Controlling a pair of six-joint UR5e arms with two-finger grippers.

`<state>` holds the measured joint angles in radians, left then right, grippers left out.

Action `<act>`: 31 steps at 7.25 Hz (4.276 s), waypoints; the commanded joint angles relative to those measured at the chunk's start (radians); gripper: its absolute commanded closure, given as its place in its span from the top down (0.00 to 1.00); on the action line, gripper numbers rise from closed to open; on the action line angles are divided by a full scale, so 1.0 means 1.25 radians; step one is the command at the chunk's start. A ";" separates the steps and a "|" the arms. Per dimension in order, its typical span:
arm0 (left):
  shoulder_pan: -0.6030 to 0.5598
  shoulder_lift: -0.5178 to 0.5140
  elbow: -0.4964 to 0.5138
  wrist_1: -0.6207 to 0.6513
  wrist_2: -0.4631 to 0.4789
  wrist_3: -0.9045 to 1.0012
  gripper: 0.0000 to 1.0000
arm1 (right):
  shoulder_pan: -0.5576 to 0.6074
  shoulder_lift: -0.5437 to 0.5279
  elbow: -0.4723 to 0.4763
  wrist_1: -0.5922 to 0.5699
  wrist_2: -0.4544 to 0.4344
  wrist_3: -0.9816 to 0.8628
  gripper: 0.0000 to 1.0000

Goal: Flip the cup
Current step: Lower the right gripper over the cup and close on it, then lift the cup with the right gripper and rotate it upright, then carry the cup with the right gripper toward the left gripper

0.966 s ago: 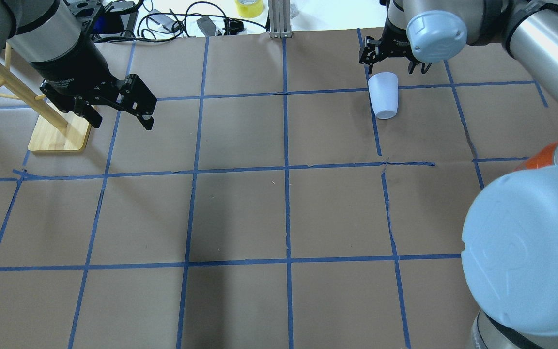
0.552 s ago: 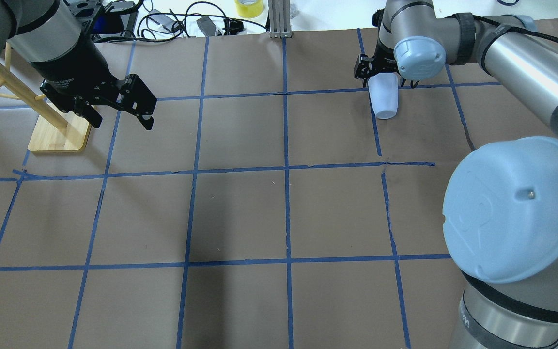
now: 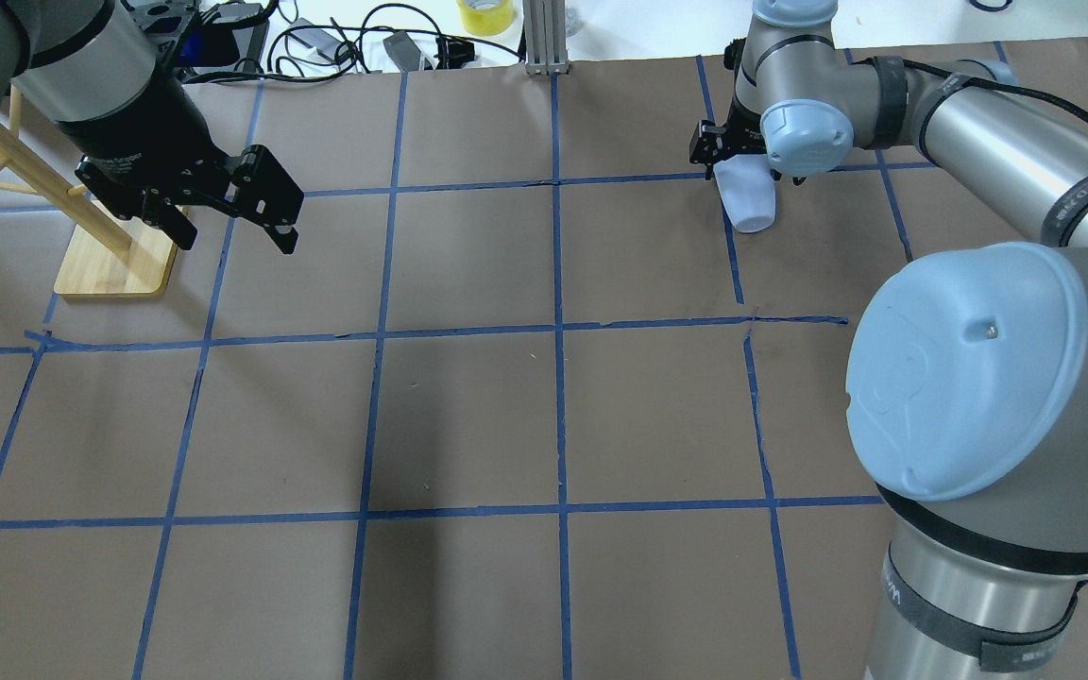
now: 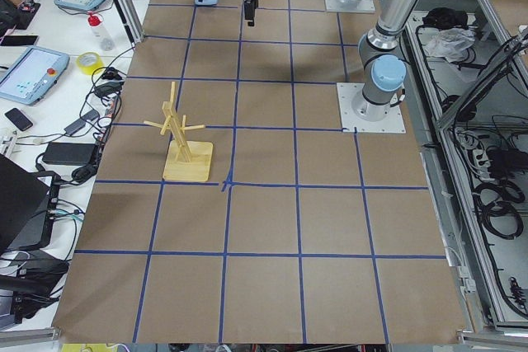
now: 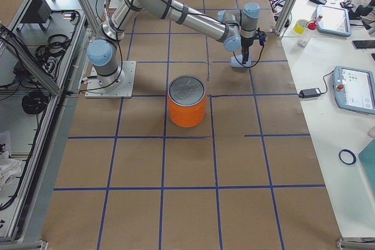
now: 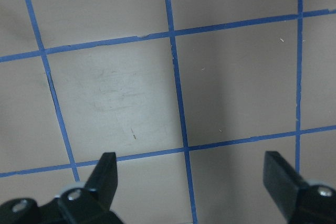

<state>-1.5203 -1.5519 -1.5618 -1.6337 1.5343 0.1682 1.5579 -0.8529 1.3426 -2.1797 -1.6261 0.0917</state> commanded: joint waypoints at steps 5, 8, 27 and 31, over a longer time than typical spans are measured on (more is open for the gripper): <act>0.000 0.000 0.000 0.000 0.000 0.000 1.00 | -0.001 0.028 0.006 -0.044 0.000 -0.016 0.98; 0.000 0.001 0.000 0.000 0.001 0.000 1.00 | -0.002 0.017 0.017 -0.021 -0.011 -0.016 0.55; 0.009 0.001 0.003 0.000 -0.005 0.009 1.00 | 0.349 -0.158 0.144 -0.033 -0.015 -0.683 0.00; 0.009 0.001 0.001 0.000 -0.003 0.011 1.00 | 0.382 -0.162 0.222 -0.085 -0.032 -1.016 0.00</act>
<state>-1.5095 -1.5509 -1.5598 -1.6337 1.5297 0.1813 2.0108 -1.0532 1.5903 -2.2734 -1.6499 -1.0861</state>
